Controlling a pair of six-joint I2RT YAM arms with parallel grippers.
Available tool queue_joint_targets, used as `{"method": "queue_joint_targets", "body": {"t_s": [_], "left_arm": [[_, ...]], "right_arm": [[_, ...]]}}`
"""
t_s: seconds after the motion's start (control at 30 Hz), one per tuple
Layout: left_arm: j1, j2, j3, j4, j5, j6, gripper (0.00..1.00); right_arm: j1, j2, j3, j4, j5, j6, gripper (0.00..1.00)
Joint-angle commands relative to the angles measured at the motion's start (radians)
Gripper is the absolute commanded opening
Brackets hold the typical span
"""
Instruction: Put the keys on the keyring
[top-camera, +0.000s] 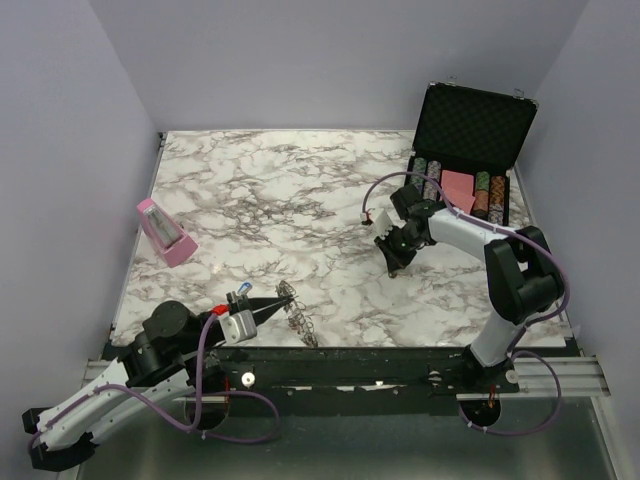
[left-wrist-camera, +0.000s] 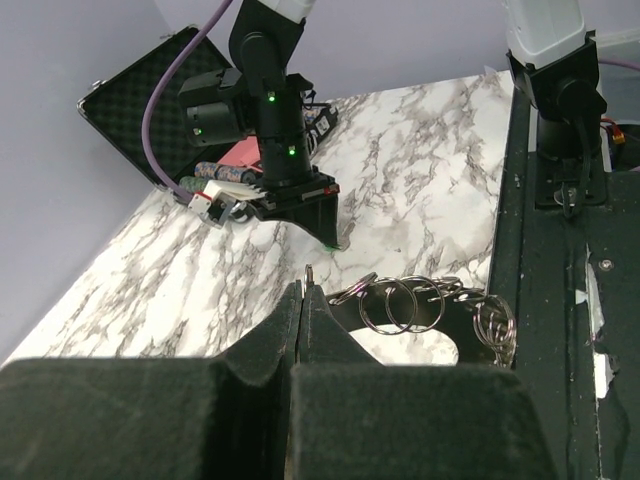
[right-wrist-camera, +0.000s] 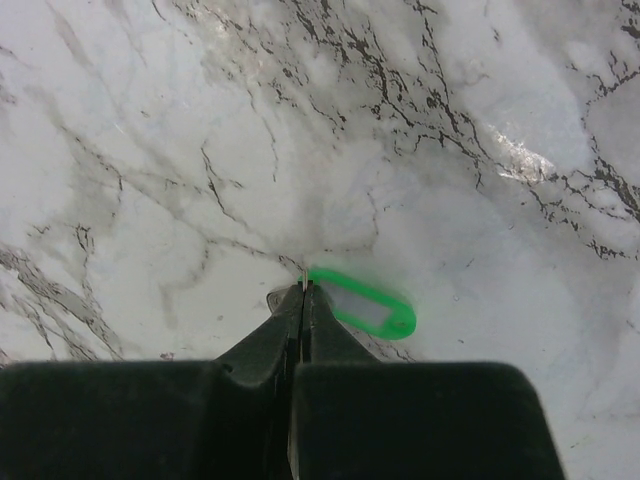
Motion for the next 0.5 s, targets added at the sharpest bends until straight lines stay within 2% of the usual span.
{"method": "queue_joint_targets", "body": {"t_s": [0.0,0.47], "left_arm": [[-0.007,-0.013,-0.001,0.036,-0.02,-0.007,0.0],[-0.007,-0.018,-0.005,0.036,-0.016,-0.007,0.0]], "right_arm": [[0.004,0.02,-0.017,0.048,-0.02,0.024,0.06],[0.004,0.038,0.009,0.034,-0.036,0.029,0.13]]}}
